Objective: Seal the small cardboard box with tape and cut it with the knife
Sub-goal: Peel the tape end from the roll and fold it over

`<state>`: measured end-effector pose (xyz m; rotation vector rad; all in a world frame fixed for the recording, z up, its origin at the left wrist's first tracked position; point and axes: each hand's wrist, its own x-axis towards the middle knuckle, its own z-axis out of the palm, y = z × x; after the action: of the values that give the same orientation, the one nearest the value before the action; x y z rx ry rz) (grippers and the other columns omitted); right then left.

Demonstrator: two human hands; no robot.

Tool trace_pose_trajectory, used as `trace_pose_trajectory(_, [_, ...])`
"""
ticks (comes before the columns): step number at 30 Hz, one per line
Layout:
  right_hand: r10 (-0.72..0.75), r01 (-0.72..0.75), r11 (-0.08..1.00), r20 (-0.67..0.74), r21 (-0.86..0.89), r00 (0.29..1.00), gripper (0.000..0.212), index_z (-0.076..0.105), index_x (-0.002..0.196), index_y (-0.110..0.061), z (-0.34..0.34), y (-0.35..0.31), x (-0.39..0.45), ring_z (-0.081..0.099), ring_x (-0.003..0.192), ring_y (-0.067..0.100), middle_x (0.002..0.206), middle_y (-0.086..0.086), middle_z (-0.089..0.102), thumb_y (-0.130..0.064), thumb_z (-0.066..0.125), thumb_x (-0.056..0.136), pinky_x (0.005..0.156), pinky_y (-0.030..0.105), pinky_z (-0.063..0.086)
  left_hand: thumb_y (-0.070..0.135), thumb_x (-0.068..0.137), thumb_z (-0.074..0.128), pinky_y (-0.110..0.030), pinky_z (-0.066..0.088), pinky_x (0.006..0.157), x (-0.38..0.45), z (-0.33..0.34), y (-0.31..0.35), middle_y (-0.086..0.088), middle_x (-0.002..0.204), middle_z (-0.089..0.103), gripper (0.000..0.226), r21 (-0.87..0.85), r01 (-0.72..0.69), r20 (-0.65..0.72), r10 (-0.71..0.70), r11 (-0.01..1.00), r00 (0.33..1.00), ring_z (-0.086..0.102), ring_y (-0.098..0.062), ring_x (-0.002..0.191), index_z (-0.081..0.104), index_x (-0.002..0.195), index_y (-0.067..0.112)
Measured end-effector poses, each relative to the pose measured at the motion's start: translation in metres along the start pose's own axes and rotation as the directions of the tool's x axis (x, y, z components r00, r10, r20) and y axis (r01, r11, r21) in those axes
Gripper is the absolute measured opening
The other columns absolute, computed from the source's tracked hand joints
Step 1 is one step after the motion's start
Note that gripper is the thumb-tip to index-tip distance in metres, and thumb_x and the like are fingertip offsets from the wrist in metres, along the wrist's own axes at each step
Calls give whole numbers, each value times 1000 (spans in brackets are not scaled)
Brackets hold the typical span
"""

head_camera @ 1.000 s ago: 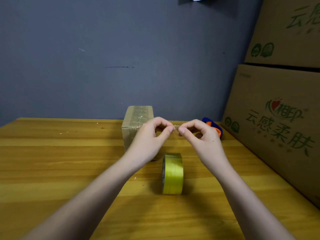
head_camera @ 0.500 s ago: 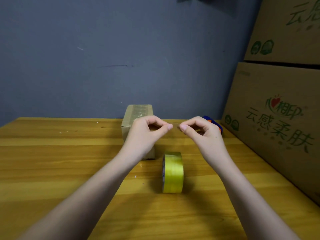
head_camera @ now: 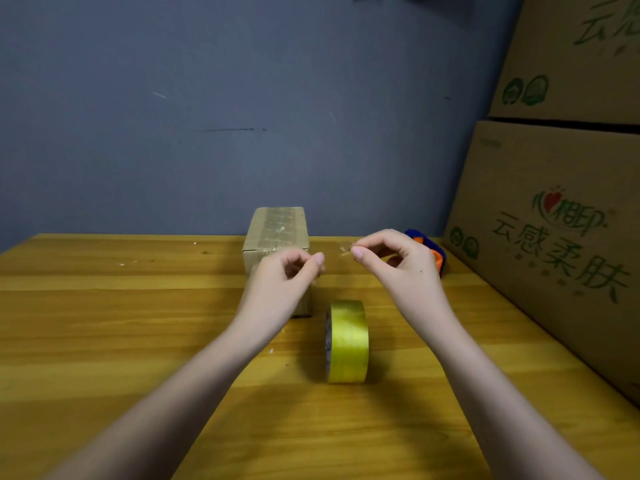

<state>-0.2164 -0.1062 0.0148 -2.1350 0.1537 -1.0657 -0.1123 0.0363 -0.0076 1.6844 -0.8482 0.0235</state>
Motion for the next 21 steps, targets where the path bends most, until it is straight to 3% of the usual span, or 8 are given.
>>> trace_pose_trajectory(2, [10, -10, 1000, -6, 9, 1000, 7, 72, 86, -19, 0, 1, 0, 62, 85, 7, 85, -8, 68, -23, 66, 85, 76, 28, 54, 54, 81, 54, -44, 55, 79, -10, 5, -10, 3, 68, 69, 37, 34, 143, 120, -146, 989, 982, 67, -20, 69, 65, 70, 20])
trace_pose_trajectory(5, [-16, 16, 1000, -19, -11, 1000, 5, 70, 84, -22, 1, 1, 0, 60, 84, 6, 86, -11, 64, -23, 66, 85, 73, 26, 53, 46, 92, 47, -28, 47, 67, -25, 12, -15, 4, 71, 65, 36, 54, 359, 311, -357, 932, 881, 62, -19, 70, 63, 72, 20])
trace_pose_trajectory(8, [-37, 36, 999, -20, -29, 999, 4, 70, 83, -23, 3, 1, 2, 60, 84, 7, 86, -11, 63, -22, 67, 85, 73, 26, 52, 52, 82, 58, -32, 47, 95, -28, 20, -16, 3, 92, 71, 29, -64, 542, 431, -466, 838, 772, 63, -16, 95, 67, 89, 25])
trace_pose_trajectory(10, [-49, 48, 998, -15, -30, 999, 4, 71, 85, -23, 3, 1, 3, 60, 85, 7, 86, -9, 66, -21, 67, 85, 74, 26, 51, 46, 78, 61, -41, 43, 104, -26, 27, -14, -8, 109, 72, 41, -211, 633, 498, -476, 744, 725, 63, -21, 105, 66, 106, 18])
trace_pose_trajectory(11, [-56, 55, 998, -12, -34, 998, 6, 71, 87, -23, 3, 2, 4, 61, 86, 6, 87, -8, 66, -20, 67, 85, 75, 25, 51, 37, 84, 54, -41, 45, 100, -24, 31, -11, -13, 110, 72, 39, -279, 679, 544, -470, 679, 695, 64, -22, 102, 63, 112, 13])
trace_pose_trajectory(14, [-70, 70, 997, -2, -46, 998, 8, 71, 88, -26, 0, 2, 5, 61, 87, 6, 87, -10, 66, -19, 66, 85, 75, 20, 51, 24, 93, 34, -32, 49, 80, -20, 38, -2, -12, 84, 74, 34, -351, 767, 652, -448, 537, 612, 67, -23, 82, 57, 111, 8])
trace_pose_trajectory(16, [-42, 41, 999, -15, -26, 999, 8, 71, 86, -24, -1, 3, 7, 62, 85, 5, 86, -8, 68, -18, 67, 85, 74, 18, 51, 27, 92, 33, -30, 49, 75, -20, 40, -2, -10, 70, 70, 34, -362, 752, 643, -436, 552, 630, 66, -23, 70, 58, 102, 6])
trace_pose_trajectory(21, [69, -60, 991, -81, 118, 994, 4, 71, 83, -15, -1, 7, 9, 58, 70, -2, 77, -7, 67, -13, 68, 84, 66, 10, 44, 37, 95, 46, -30, 51, 61, -26, 39, -4, -11, 58, 65, 33, -333, 540, 511, -333, 773, 792, 63, -23, 58, 58, 93, 7])
